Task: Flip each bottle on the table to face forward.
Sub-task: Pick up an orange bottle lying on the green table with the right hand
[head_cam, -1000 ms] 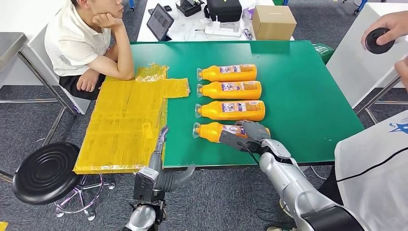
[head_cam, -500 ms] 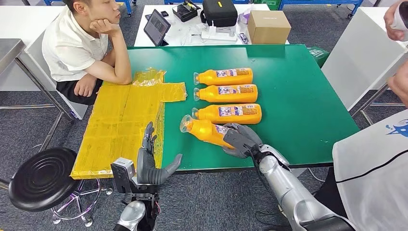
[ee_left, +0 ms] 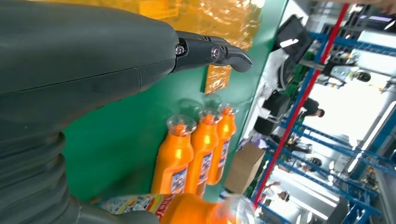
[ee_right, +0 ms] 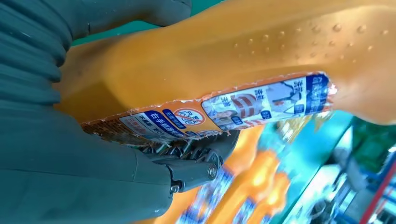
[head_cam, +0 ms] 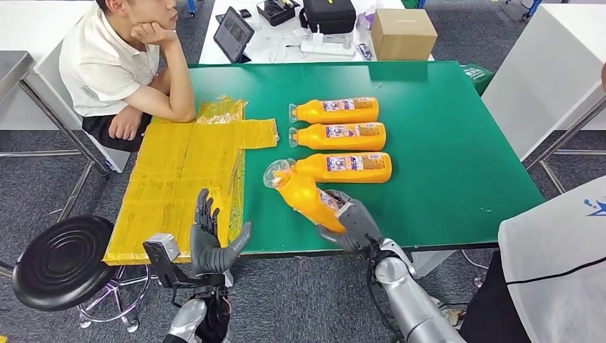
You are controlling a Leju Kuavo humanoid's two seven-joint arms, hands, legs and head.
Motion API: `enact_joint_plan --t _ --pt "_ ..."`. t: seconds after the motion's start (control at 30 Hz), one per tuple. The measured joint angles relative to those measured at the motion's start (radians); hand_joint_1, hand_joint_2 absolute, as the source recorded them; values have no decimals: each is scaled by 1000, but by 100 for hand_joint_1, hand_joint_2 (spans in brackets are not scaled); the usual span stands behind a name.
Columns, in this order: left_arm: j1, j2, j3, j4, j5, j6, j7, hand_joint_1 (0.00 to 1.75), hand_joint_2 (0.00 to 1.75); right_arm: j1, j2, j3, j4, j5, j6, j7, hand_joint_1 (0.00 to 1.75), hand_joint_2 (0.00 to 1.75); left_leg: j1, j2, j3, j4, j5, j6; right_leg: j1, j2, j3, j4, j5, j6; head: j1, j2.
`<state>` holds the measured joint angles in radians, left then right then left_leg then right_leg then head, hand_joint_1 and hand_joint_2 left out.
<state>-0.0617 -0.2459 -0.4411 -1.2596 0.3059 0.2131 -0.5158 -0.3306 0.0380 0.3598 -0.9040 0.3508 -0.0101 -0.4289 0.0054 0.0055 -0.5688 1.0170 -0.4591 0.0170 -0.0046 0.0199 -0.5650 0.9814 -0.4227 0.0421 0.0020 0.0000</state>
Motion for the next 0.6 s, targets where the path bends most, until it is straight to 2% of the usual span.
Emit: enact_joint_plan --t 0.33,0.47,0.6 --pt "1 25 -73 16 -35 -99 61 0 175 45 64 121 -60 -19 14 -26 175 175 0 -4 -14 0 1 0 -2 -4 -13 1 0 0 0 0" --pt "1 32 -92 21 3 -182 89 0 175 39 82 173 -57 -32 14 -25 175 175 0 -5 -16 0 1 0 -2 -5 -14 1 0 0 0 0" --pt "-1 36 -102 23 24 -218 95 0 175 17 94 199 -44 -50 15 -25 175 175 0 -5 -16 0 1 0 -2 -5 -14 1 0 0 0 0"
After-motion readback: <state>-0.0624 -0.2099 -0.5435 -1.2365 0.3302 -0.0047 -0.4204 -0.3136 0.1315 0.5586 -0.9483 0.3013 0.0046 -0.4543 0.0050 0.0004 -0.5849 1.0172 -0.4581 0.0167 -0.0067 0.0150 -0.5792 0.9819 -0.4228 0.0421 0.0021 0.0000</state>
